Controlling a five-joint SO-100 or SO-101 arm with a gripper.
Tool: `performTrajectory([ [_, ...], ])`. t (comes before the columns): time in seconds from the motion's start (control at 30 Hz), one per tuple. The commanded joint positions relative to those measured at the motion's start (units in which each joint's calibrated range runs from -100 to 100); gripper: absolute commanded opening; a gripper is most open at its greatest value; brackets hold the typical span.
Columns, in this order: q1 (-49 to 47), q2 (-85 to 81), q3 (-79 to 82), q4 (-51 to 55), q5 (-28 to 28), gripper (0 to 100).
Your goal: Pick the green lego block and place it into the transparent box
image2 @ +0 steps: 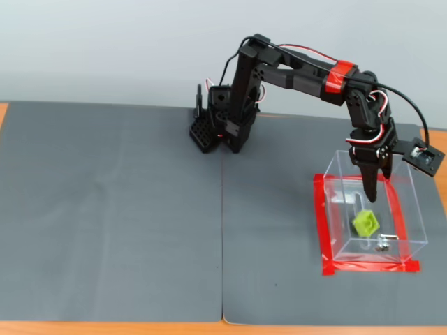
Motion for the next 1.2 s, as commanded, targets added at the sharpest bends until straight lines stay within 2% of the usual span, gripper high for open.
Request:
performTrajectory([
  [0.0, -0.19, -0.64, -2.23, 0.15, 0.14, 24],
  [0.1, 0.04, -1.15, -2.23, 0.15, 0.14, 19],
  [0.17, 0.26, -1.48, -2.23, 0.49, 0.14, 9],
  [0.27, 0.48, -1.57, -3.04, 3.1, 0.14, 1],
  [0.6, 7.2, -6.32, -2.14, 8.65, -0.28, 2],
  [0.83, 19.66, -14.46, -2.14, 8.65, 0.19, 2],
  [1.0, 32.04, -20.81, -1.78, 8.65, 0.19, 2],
  [1.17, 40.02, -27.43, 4.1, 7.87, 0.19, 2],
])
